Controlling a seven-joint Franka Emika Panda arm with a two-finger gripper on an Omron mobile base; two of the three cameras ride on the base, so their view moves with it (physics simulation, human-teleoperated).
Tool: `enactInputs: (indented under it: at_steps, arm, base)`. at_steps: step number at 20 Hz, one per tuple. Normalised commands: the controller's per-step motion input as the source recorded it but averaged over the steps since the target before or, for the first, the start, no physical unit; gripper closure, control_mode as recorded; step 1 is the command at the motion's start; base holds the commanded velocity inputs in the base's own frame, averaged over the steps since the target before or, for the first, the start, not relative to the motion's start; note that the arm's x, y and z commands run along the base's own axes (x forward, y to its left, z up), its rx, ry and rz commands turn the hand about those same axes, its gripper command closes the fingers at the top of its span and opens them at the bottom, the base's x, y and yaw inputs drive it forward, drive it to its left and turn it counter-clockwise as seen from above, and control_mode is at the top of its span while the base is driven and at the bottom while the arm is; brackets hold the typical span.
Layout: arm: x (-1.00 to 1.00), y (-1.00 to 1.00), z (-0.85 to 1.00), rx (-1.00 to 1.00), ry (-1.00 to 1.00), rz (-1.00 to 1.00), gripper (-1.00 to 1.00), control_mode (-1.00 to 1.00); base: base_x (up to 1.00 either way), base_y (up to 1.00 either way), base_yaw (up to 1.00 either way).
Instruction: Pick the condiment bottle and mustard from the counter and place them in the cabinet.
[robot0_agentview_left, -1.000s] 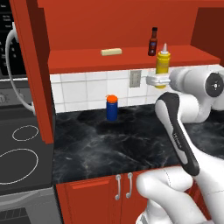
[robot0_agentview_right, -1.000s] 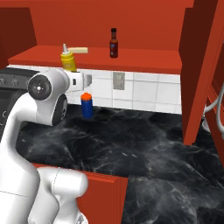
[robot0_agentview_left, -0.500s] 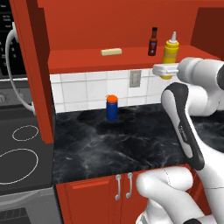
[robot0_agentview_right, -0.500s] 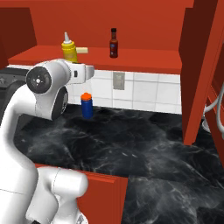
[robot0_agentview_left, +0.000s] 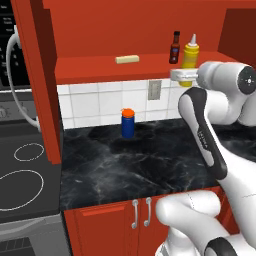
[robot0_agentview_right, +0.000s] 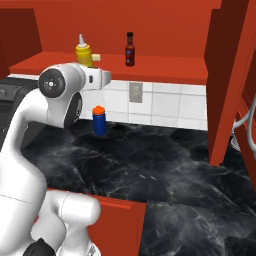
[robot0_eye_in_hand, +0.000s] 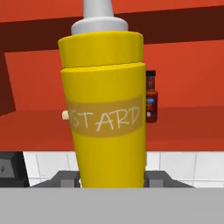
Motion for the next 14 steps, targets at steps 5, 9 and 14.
enactInputs:
  at_steps: [5, 9, 14]
  arm:
    - [0.40, 0.00, 0.00, 0.01, 0.00, -0.03, 1.00, -1.00]
    - [0.48, 0.02, 0.00, 0.00, 0.00, -0.04, 1.00, -1.00]
    - [0.44, 0.02, 0.01, 0.01, 0.00, -0.04, 1.00, -1.00]
  base:
    - [0.00, 0.00, 0.00]
    - [0.00, 0.00, 0.00]
    - [0.00, 0.00, 0.00]
